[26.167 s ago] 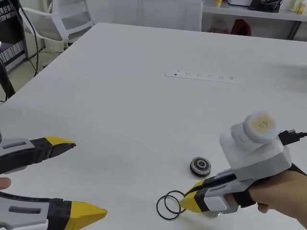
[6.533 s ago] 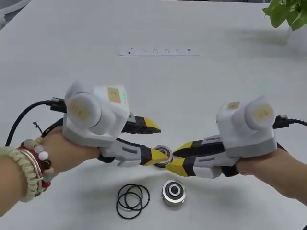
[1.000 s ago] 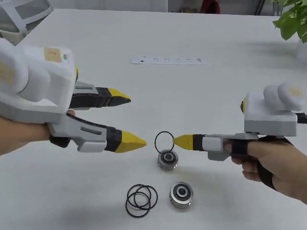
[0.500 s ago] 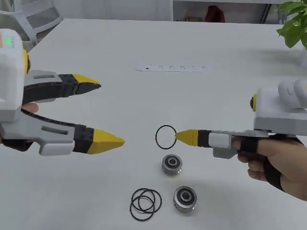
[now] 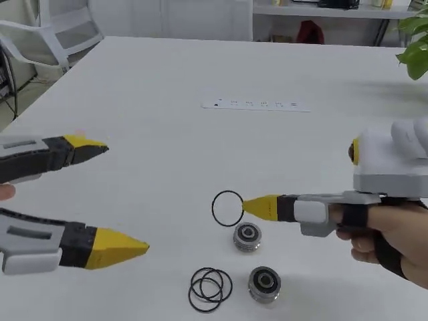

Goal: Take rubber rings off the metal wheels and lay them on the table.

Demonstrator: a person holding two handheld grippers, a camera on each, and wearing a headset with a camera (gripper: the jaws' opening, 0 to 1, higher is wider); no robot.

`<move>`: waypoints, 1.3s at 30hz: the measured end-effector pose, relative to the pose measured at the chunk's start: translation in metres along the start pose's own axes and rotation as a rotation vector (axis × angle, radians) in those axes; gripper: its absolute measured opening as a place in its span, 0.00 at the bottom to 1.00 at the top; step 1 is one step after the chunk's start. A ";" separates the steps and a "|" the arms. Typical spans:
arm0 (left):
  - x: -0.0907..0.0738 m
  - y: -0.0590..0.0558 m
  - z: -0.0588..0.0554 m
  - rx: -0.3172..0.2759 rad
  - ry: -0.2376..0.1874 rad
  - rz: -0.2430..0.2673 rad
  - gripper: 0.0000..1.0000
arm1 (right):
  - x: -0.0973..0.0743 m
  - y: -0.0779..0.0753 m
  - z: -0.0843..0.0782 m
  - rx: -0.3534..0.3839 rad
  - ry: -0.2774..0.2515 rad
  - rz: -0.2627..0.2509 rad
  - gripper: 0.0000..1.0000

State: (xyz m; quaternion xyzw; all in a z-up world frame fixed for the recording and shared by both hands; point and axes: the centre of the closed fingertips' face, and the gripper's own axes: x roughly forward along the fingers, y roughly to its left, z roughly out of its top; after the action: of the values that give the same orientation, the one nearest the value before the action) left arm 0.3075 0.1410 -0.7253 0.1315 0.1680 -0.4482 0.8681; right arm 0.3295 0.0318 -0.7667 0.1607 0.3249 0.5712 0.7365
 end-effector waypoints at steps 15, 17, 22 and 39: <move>0.000 -0.019 -0.055 -0.133 0.074 -0.016 1.00 | 0.013 0.013 -0.050 -0.009 0.223 0.071 0.00; 0.001 -0.020 -0.057 -0.135 0.078 -0.014 1.00 | 0.012 0.013 -0.055 -0.011 0.247 0.075 0.00; 0.002 -0.022 -0.057 -0.150 0.074 -0.015 1.00 | 0.010 0.001 -0.071 -0.041 0.320 0.040 0.00; 0.005 -0.023 -0.061 -0.177 0.077 -0.018 0.98 | 0.013 -0.030 -0.082 -0.089 0.380 -0.100 0.00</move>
State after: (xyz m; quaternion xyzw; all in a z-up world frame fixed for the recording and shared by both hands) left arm 0.2807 0.1478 -0.7847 0.0697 0.2414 -0.4340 0.8652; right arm 0.2992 0.0238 -0.8492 0.0009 0.4399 0.5677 0.6959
